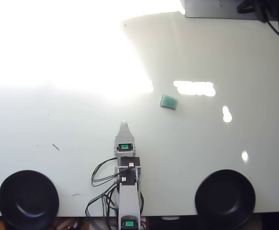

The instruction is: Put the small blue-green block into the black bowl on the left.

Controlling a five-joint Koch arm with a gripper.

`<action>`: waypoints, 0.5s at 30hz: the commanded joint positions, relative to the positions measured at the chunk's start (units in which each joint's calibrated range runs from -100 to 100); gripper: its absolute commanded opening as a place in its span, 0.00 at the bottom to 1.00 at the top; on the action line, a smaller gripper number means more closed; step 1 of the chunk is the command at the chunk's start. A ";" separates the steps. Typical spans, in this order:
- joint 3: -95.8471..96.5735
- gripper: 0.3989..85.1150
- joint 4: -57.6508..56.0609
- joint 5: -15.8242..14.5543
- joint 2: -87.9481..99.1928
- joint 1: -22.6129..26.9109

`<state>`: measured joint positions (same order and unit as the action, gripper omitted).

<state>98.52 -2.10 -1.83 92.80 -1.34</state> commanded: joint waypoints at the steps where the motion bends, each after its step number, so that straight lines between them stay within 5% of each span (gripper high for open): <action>1: 1.48 0.58 -0.21 -0.05 -0.09 0.05; 15: 1.48 0.58 -0.29 -0.05 -0.09 0.20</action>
<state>98.52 -2.10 -1.83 92.80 -1.15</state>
